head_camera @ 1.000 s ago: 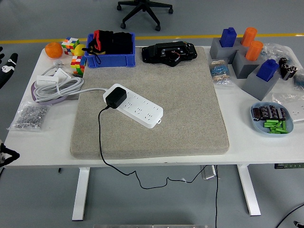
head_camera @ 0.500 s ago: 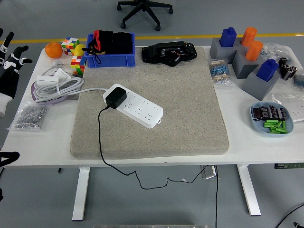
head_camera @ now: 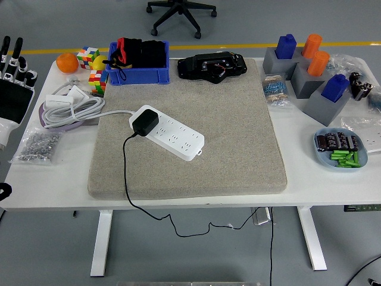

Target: Press the white button,pick up the black plug,place it near the board,insert it into the board

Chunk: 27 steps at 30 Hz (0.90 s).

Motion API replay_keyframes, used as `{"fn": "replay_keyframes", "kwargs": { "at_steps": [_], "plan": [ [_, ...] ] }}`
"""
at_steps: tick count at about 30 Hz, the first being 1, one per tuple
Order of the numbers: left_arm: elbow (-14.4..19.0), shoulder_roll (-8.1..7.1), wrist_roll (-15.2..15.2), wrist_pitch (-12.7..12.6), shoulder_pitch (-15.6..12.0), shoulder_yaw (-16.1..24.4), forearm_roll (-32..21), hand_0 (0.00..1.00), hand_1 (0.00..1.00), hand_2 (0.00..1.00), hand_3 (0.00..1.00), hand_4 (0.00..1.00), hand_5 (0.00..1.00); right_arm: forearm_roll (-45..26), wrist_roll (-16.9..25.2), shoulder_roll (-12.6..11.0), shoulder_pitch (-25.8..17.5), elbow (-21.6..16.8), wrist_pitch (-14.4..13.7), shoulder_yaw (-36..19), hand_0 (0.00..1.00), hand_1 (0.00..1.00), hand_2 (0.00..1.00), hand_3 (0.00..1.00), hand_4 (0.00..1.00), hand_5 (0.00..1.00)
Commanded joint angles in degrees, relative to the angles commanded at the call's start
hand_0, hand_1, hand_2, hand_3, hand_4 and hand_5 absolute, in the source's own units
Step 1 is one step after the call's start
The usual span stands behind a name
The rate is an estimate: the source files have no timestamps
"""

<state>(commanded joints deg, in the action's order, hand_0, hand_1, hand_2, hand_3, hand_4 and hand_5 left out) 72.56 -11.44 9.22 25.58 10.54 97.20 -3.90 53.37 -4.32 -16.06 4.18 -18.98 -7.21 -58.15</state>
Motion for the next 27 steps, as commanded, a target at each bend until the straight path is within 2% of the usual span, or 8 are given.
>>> {"fn": "replay_keyframes", "kwargs": {
  "at_steps": [2,3,8,9,13,16,27],
  "plan": [
    [-0.03,0.02,-0.55,-0.29,0.06,-0.05,-4.84,0.130,0.330,0.895,0.998,0.823,0.007,-0.02,0.01,-0.07,0.02,-0.02,0.01,0.19,0.823,0.658,0.655,0.635,0.760,0.504],
    [-0.01,0.01,-1.10,-0.58,0.08,-0.04,-7.08,0.079,0.157,0.826,0.987,0.823,0.008,-0.03,0.02,-0.09,0.02,-0.03,0.01,0.28,0.825,0.657,0.655,0.635,0.760,0.503],
    [0.00,-0.17,-1.87,-1.24,0.15,-0.05,-19.37,0.079,0.157,0.826,0.987,0.823,0.008,-0.06,0.02,-0.16,0.07,-0.03,-0.02,0.38,0.825,0.657,0.655,0.635,0.760,0.503],
    [0.04,-0.21,-1.91,-1.29,0.15,-0.05,-21.60,0.035,0.083,0.802,0.970,0.836,0.010,-0.07,0.01,-0.16,0.05,-0.03,-0.02,0.39,0.824,0.657,0.655,0.635,0.761,0.504],
    [0.09,-0.22,-1.77,-1.30,0.16,0.13,-30.34,0.035,0.083,0.802,0.970,0.836,0.010,-0.06,-0.01,-0.13,0.00,0.01,-0.03,0.41,0.824,0.657,0.655,0.635,0.761,0.504],
    [0.08,-0.13,-1.57,-1.24,0.07,0.26,-31.84,0.028,0.079,0.797,0.968,0.840,0.010,-0.08,0.00,-0.10,-0.06,0.01,-0.04,0.39,0.823,0.656,0.655,0.634,0.761,0.502],
    [0.36,0.15,-0.66,-0.95,-0.20,0.52,-31.38,0.023,0.072,0.797,0.968,0.844,0.012,0.04,-0.03,0.17,-0.32,-0.01,-0.04,0.20,0.823,0.656,0.655,0.635,0.762,0.502]
  ]
}}
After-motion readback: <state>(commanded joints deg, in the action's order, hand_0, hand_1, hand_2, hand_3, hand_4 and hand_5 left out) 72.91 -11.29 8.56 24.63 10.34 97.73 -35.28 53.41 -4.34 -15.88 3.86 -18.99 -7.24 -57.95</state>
